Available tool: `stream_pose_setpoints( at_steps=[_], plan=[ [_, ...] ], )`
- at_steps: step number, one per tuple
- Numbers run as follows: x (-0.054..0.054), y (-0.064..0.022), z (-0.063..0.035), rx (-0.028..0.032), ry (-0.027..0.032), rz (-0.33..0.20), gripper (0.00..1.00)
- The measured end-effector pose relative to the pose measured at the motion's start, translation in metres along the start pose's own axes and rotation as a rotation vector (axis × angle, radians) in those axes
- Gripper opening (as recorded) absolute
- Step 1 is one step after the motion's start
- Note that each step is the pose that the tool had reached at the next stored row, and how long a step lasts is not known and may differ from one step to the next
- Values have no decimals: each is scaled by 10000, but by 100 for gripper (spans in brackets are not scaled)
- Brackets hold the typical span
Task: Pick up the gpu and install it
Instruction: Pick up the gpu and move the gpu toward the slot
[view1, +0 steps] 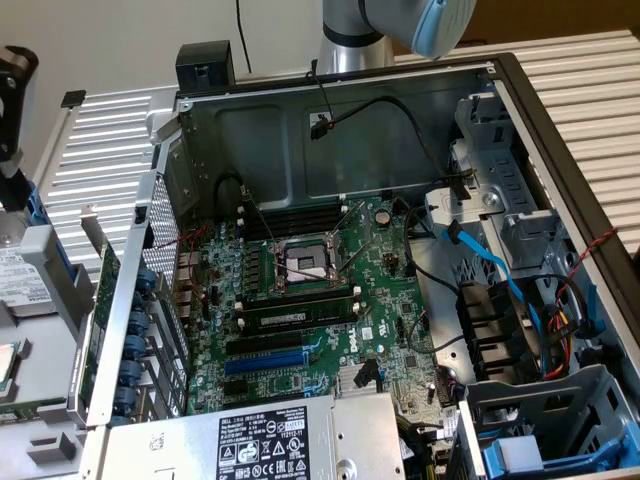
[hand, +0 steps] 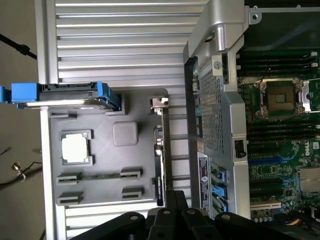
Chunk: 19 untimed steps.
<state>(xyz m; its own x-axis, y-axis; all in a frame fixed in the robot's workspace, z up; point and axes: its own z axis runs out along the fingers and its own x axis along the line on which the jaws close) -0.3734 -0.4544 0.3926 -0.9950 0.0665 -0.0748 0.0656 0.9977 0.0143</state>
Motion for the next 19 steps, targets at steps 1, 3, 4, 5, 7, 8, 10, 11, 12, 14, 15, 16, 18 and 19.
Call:
stream_pose_setpoints(
  at_steps=[1, 3, 4, 5, 7, 8, 10, 11, 12, 14, 15, 16, 18, 19],
  plan=[
    [1, -4, 18, 0, 0, 0, 11],
    [3, -21, 54, 0, -1, -1, 11],
    [4, -36, 71, 1, 0, 0, 11],
    [4, -53, 89, 2, -1, 0, 11],
    [5, -89, 126, -1, -5, 0, 11],
    [5, -108, 145, -1, -6, 0, 11],
    [5, -148, 180, 0, -10, -1, 11],
    [6, -177, 198, -1, -15, 0, 11],
    [6, -207, 215, -1, -19, -1, 11],
    [8, -272, 247, -1, -31, 0, 11],
    [9, -300, 263, -1, -38, 0, 11],
    [10, -322, 279, -3, -46, -1, 11],
    [14, -348, 314, -5, -66, -1, 12],
    [16, -352, 331, -6, -82, -1, 18]
  ],
)
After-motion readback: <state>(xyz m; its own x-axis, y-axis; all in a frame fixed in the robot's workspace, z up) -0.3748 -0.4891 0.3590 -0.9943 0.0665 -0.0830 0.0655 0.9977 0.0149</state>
